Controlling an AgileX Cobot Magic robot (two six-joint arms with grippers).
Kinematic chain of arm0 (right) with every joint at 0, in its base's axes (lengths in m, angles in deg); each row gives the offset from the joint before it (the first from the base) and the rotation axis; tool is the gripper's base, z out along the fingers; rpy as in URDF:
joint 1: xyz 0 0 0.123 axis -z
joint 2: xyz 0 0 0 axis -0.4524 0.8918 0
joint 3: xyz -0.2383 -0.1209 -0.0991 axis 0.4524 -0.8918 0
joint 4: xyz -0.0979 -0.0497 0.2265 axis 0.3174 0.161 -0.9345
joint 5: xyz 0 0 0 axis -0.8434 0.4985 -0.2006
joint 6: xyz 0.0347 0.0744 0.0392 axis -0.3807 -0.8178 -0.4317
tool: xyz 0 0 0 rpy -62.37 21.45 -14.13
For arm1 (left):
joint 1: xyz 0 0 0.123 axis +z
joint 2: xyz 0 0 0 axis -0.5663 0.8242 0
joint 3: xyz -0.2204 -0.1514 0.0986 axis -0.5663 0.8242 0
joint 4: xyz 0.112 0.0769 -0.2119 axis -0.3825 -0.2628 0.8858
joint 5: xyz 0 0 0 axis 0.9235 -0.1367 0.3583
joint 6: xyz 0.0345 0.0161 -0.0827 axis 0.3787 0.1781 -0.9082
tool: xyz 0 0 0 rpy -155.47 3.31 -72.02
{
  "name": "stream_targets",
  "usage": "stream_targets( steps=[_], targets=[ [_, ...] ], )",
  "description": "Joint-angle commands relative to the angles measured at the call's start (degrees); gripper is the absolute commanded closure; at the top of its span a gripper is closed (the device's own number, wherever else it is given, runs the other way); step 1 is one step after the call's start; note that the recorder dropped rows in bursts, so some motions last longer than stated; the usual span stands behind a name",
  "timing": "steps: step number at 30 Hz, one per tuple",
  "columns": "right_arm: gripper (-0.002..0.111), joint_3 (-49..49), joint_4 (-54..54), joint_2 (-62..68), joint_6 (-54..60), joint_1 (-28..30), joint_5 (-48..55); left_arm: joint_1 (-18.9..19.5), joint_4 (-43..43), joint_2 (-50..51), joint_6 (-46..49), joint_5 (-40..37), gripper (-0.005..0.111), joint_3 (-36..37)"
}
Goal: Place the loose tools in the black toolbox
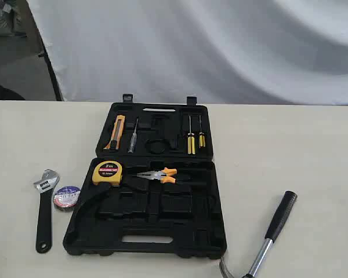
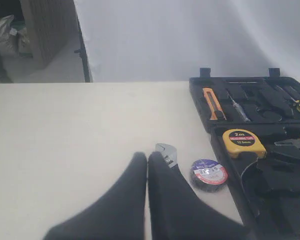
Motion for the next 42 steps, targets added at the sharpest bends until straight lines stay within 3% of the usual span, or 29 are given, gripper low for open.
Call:
stream_targets(
  steps=[1, 17, 22, 31, 42],
  targets=[
    [0.109, -0.17, 0.47, -0.38, 0.07, 0.33, -0.17, -0.5, 0.46, -0.18, 0.0, 0.04, 0.106, 0.09],
    [0.109, -0.17, 0.47, -0.38, 0.18, 0.33, -0.15, -0.5, 0.46, -0.18, 0.0, 0.04, 0.106, 0.09],
    [0.109, -0.17, -1.04, -0.38, -1.86, 0.33, -6.61, -0.5, 0.46, -0.18, 0.0, 0.04, 0.106, 0.09],
    [0.109, -0.17, -3.54, -0.38, -5.09, 0.33, -9.2, -0.5, 0.46, -0.18, 0.0, 0.04, 0.106, 0.09],
    [0.109, -0.17, -3.43, -0.38, -2.88, -0.2, -5.36, -0.5, 0.46, -0.18, 0.0, 0.04, 0.106, 0.09]
  ],
)
